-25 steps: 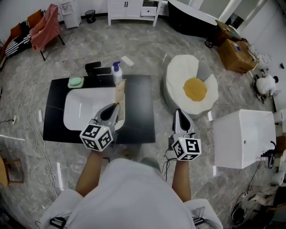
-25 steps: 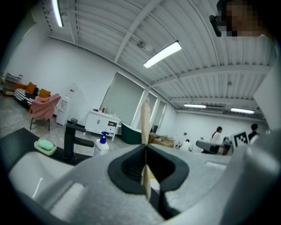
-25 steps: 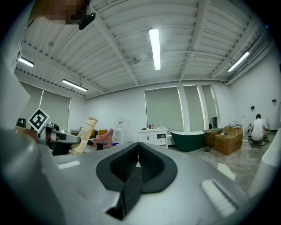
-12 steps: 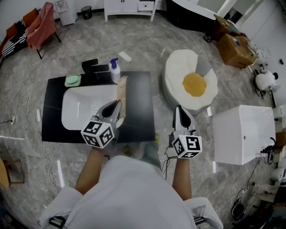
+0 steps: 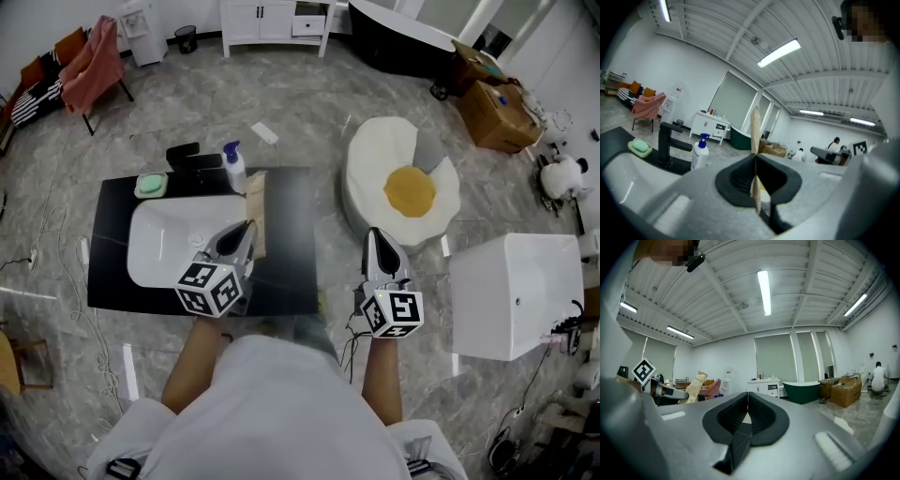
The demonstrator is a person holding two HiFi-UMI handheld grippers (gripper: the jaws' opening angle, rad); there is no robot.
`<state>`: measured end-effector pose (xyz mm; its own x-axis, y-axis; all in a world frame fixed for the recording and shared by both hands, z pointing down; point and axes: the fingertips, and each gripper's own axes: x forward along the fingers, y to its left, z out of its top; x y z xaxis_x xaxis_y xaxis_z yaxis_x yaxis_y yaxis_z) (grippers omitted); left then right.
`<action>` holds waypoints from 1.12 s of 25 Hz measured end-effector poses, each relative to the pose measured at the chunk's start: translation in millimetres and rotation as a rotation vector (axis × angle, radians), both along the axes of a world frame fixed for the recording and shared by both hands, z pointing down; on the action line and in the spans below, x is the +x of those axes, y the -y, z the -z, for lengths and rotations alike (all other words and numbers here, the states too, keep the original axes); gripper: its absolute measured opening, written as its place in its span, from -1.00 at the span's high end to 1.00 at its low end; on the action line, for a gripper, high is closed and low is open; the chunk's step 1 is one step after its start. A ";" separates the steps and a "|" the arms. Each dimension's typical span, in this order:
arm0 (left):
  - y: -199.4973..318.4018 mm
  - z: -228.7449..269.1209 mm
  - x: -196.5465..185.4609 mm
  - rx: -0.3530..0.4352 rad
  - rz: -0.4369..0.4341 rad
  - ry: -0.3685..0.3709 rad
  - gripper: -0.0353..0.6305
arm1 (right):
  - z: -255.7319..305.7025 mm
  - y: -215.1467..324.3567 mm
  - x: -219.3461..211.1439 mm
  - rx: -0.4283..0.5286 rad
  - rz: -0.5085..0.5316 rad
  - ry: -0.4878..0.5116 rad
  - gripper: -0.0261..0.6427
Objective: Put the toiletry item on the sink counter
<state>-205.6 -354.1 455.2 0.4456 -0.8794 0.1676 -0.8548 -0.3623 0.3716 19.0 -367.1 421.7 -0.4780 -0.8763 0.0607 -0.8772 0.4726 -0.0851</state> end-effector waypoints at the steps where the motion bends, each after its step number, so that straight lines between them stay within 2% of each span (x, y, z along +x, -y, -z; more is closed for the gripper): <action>1: 4.2 -0.5 3.8 -0.003 0.001 0.001 0.89 | 1.6 4.0 4.0 0.003 0.001 0.001 0.91; 12: 41.1 -46.0 28.2 -0.114 0.026 0.003 0.89 | -7.4 37.9 32.8 -0.017 -0.003 0.018 0.91; 28: 57.6 -142.5 50.1 -0.315 0.033 0.026 0.88 | -26.3 61.4 54.4 -0.042 -0.007 0.011 0.91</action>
<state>-155.5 -411.7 597.7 0.4100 -0.7960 0.4454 -0.8748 -0.2049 0.4390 73.5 -428.5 448.0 -0.4727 -0.8764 0.0923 -0.8793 0.4624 -0.1139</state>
